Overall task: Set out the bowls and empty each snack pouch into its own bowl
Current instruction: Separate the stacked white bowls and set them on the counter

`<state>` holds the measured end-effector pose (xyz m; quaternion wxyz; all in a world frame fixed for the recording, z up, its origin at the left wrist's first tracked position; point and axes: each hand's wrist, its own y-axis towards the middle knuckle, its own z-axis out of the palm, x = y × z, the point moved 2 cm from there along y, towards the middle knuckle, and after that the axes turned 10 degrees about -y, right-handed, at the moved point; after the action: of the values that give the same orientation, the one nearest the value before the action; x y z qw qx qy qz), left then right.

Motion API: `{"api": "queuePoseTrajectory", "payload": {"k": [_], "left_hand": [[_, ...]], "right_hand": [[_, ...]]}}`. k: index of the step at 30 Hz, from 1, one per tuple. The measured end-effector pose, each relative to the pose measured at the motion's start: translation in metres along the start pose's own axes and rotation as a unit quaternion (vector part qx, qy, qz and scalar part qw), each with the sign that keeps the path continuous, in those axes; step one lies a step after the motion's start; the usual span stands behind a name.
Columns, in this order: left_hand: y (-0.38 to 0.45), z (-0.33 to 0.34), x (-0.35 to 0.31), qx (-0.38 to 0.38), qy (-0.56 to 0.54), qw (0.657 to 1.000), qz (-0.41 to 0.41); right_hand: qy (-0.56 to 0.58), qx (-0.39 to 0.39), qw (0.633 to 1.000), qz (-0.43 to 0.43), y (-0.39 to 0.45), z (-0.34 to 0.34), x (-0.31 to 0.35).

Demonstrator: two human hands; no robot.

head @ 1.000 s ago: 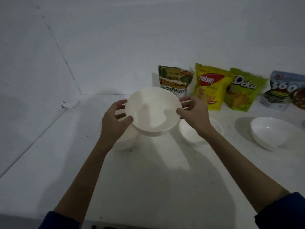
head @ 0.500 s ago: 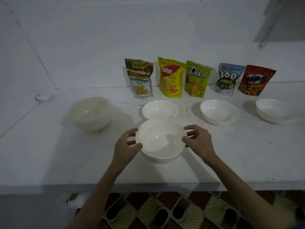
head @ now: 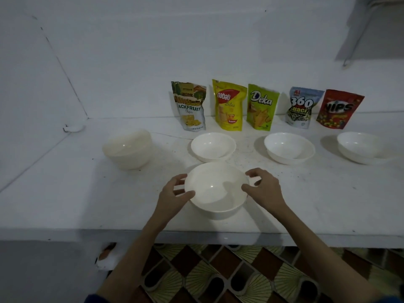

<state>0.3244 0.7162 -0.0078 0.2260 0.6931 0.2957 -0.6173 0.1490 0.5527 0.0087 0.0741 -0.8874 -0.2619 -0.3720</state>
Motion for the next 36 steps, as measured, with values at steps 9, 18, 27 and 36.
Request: {"api": "queuePoseTrajectory", "payload": {"k": [9,18,27,36], "left_hand": [[0.060,-0.139,-0.035,-0.125,0.390,0.906,0.105],[0.153,-0.250,-0.016,-0.135,0.432,0.891,-0.025],[0.193,-0.266,-0.014,-0.092,0.355,0.930,0.033],[0.194,-0.268,-0.012,-0.110,0.284,0.949,0.082]], "right_hand": [[-0.125,0.066,0.965,-0.222,0.057,0.060,0.138],[-0.143,0.151,0.961,-0.183,0.142,0.191,0.250],[-0.167,0.129,0.973,-0.096,0.179,0.225,0.251],[-0.070,0.103,0.992,-0.030,0.190,0.230,0.240]]}}
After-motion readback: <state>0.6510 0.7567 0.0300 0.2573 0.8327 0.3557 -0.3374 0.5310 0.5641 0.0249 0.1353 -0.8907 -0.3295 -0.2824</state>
